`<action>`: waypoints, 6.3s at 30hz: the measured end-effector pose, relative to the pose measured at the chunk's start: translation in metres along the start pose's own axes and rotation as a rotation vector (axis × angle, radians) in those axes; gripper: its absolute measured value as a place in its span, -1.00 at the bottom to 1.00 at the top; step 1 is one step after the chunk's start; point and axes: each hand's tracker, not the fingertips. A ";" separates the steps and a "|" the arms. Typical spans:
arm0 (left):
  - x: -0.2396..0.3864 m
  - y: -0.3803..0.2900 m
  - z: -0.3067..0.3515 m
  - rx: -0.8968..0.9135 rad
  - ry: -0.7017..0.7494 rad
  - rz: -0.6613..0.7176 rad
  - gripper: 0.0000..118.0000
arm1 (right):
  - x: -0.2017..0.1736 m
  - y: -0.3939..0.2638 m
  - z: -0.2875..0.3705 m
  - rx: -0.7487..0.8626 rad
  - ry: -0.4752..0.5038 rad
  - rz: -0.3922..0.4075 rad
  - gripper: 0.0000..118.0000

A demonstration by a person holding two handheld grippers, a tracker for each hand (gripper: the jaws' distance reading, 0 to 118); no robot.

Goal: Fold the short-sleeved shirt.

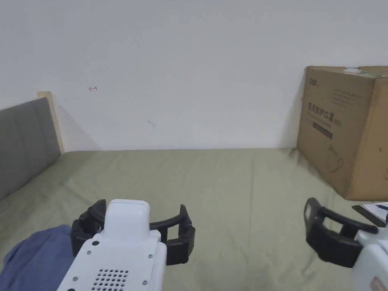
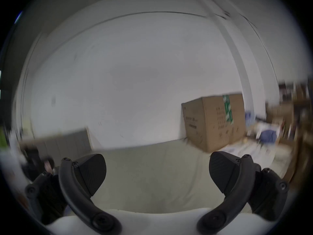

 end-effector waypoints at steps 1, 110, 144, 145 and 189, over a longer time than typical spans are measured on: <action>0.006 0.004 0.000 0.026 0.031 -0.083 1.00 | 0.010 0.001 -0.001 -0.008 -0.004 -0.167 1.00; -0.217 -0.033 0.023 -0.199 0.532 0.060 -1.00 | -0.204 -0.062 -0.075 -0.141 0.530 0.229 -1.00; -0.261 -0.197 -0.300 -1.133 -0.054 0.020 -0.98 | -0.113 -0.158 -0.144 -0.593 0.431 0.239 -1.00; -0.263 -0.186 -0.294 -1.116 -0.045 0.018 -0.98 | -0.111 -0.152 -0.142 -0.587 0.427 0.235 -1.00; 0.132 -0.156 -0.304 -1.094 -0.525 -0.034 0.75 | 0.071 -0.070 -0.099 -0.466 -0.005 0.072 -1.00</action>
